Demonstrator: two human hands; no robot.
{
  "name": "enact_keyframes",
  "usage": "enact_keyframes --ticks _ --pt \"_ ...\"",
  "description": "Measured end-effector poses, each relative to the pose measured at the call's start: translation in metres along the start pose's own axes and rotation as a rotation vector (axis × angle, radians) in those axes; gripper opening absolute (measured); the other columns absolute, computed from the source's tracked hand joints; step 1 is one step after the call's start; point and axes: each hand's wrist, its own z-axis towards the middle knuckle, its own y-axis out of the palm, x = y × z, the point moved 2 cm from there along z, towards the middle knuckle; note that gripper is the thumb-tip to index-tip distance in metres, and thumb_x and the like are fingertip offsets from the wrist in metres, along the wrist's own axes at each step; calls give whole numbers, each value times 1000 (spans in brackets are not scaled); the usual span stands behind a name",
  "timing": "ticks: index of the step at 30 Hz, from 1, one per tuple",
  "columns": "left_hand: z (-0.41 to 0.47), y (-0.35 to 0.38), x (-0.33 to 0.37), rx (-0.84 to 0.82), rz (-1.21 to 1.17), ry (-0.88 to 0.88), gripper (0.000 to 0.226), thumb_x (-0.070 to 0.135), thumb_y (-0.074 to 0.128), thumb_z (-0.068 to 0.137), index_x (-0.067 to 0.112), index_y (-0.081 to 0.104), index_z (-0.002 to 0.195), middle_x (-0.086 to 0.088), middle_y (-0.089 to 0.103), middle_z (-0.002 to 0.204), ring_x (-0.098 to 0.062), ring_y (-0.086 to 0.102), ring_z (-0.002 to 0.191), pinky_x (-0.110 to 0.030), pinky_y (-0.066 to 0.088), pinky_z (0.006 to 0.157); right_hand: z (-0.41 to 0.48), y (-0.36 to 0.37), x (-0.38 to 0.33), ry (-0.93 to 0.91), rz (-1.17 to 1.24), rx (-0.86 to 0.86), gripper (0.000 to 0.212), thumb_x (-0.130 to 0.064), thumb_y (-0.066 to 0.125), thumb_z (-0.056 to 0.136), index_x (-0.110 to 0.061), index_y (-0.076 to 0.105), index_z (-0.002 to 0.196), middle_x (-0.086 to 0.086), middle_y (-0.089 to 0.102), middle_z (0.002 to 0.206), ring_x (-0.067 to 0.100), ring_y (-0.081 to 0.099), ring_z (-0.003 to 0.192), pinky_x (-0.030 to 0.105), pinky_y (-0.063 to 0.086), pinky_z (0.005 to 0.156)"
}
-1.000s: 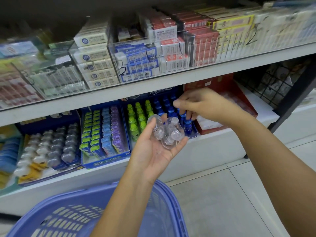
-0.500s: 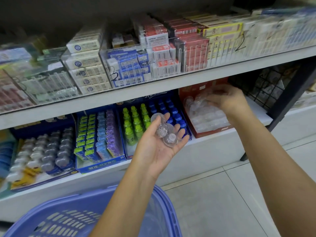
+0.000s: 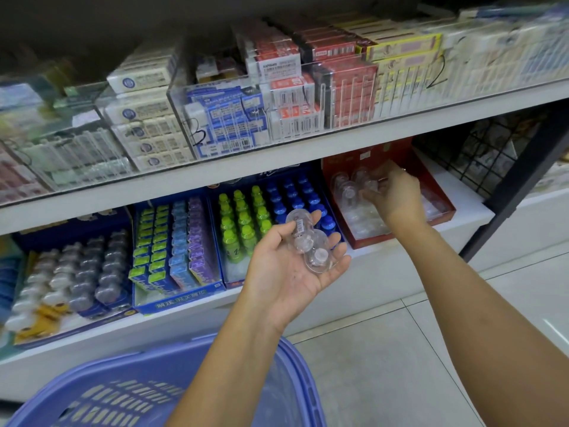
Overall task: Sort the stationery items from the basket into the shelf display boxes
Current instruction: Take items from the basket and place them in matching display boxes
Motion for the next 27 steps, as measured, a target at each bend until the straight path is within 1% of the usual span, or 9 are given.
enact_keyframes --ticks 7,10,13,15,17,19,21,24,27 --pt "-7 13 -4 6 73 -17 39 33 52 88 12 64 119 -25 58 115 -34 64 89 -40 58 72 7 -26 -29 29 -282 -187 33 -31 64 86 -4 67 104 18 66 105 32 60 97 36 50 82" --pt "-10 14 -2 29 110 -1 38 36 48 95 12 62 121 -24 58 113 -31 64 80 -36 58 66 -11 -48 -58 1 112 -234 32 -32 72 79 -7 69 99 13 70 95 27 64 89 37 53 79" --pt "-13 14 1 27 154 -1 43 40 46 97 11 57 126 -19 59 107 -27 62 75 -31 57 62 -39 -67 -89 -207 334 -801 44 -33 80 70 -36 64 111 -16 68 105 0 63 95 19 53 81" --pt "-15 15 3 1 212 3 44 43 40 98 11 56 124 -12 65 94 -24 61 75 -30 56 61 -55 -69 -98 -295 326 -976 55 -28 83 68 -44 60 116 -33 59 111 -11 56 103 10 51 76" --pt "-15 16 4 -11 289 11 48 47 35 99 12 59 122 -9 67 88 -21 62 74 -30 55 59 -63 -64 -99 -299 392 -919 53 -18 84 67 -40 64 111 -33 61 99 -10 57 97 3 45 59" --pt "-14 18 6 -7 346 12 53 53 33 98 14 62 120 -10 66 92 -22 62 75 -30 55 59 -67 -60 -98 -301 464 -799 46 -16 82 68 -36 67 106 -28 64 92 -3 61 93 4 43 53" --pt "-13 20 7 5 377 14 56 57 33 96 16 63 119 -10 64 91 -23 61 73 -30 55 58 -68 -59 -96 -312 505 -738 38 -22 79 73 -34 68 107 -26 67 95 1 64 93 12 50 64" --pt "-9 25 5 43 402 27 50 56 39 94 17 67 110 -12 63 89 -23 61 69 -29 54 55 -64 -60 -91 -276 547 -660 21 -34 66 85 -28 67 105 -9 71 97 6 68 92 31 55 83" --pt "-5 30 -2 65 406 8 44 49 42 96 15 68 107 -13 66 88 -22 61 68 -27 54 53 -57 -59 -86 -301 472 -539 15 -46 53 89 -34 63 90 -1 71 81 4 70 74 25 54 68"
